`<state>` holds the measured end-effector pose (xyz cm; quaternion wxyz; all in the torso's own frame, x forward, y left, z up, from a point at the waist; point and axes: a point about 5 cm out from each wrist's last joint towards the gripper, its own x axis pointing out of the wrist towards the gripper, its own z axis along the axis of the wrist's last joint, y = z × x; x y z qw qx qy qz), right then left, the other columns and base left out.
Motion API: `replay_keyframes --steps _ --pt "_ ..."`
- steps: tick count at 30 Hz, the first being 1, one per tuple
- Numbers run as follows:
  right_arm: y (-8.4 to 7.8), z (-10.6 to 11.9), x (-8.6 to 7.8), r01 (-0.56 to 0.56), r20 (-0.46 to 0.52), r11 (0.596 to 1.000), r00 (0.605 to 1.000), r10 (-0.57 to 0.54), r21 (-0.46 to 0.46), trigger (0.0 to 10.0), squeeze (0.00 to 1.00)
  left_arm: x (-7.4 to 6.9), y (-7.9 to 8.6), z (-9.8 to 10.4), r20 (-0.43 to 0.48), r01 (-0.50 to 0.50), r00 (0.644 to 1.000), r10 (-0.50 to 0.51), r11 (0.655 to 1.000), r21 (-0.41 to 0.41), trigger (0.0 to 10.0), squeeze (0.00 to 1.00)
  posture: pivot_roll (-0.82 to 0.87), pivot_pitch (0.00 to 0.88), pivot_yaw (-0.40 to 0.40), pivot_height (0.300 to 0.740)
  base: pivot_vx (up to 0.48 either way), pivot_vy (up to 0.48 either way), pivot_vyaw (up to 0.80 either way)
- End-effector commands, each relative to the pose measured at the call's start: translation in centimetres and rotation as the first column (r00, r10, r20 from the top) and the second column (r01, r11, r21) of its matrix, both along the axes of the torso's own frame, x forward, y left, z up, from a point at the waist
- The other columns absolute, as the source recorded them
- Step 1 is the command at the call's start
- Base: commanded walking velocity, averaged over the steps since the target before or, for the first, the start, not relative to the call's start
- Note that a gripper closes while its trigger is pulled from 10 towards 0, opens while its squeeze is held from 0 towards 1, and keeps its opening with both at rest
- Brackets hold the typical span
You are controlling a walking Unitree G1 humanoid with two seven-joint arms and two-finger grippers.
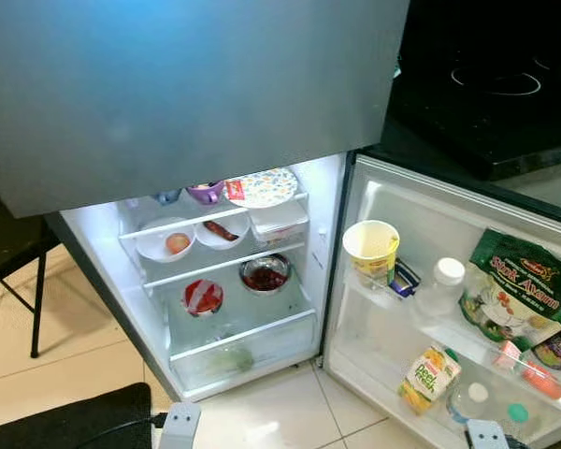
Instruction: Restocking fridge
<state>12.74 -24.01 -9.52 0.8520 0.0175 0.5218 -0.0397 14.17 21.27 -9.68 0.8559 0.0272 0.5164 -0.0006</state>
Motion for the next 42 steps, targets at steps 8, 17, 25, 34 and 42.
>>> replay_keyframes --steps 8,17,25,34,42 --pt "-0.35 -0.01 -0.15 -0.016 -0.019 0.999 1.000 0.015 -0.044 10.0 0.00 -0.78 -0.45 -0.41 -0.023 -0.009 1.000 0.010 1.000 0.018 10.0 0.00 0.00 0.000 -0.036 0.740 0.000 0.000 0.00" --pt "-0.44 -0.15 -0.59 -0.031 -0.043 0.998 0.999 0.029 -0.059 10.0 0.00 -0.94 -0.82 -0.53 -0.023 -0.024 0.999 0.025 1.000 0.009 10.0 0.00 0.01 0.000 -0.049 0.740 -0.030 0.000 0.00" --pt "-0.15 -0.09 -0.15 -0.049 -0.038 0.997 0.998 0.047 -0.060 10.0 0.00 -1.02 -0.76 -0.54 -0.023 -0.025 0.999 0.025 1.000 0.009 10.0 0.00 0.01 0.000 -0.049 0.740 -0.307 0.000 0.00" --pt "0.04 -0.18 -0.27 -0.059 -0.044 0.997 0.997 0.056 -0.057 10.0 0.00 -1.13 -0.79 -0.58 -0.026 -0.026 0.999 0.026 1.000 0.006 10.0 0.00 0.00 0.000 -0.046 0.740 -0.321 0.000 0.00" --pt "0.02 -0.23 -0.43 -0.065 -0.050 0.996 0.997 0.062 -0.060 10.0 0.00 -1.14 -1.04 -0.62 -0.027 -0.017 0.999 0.017 1.000 0.000 10.0 0.00 0.00 0.000 -0.044 0.740 -0.325 0.000 0.00"
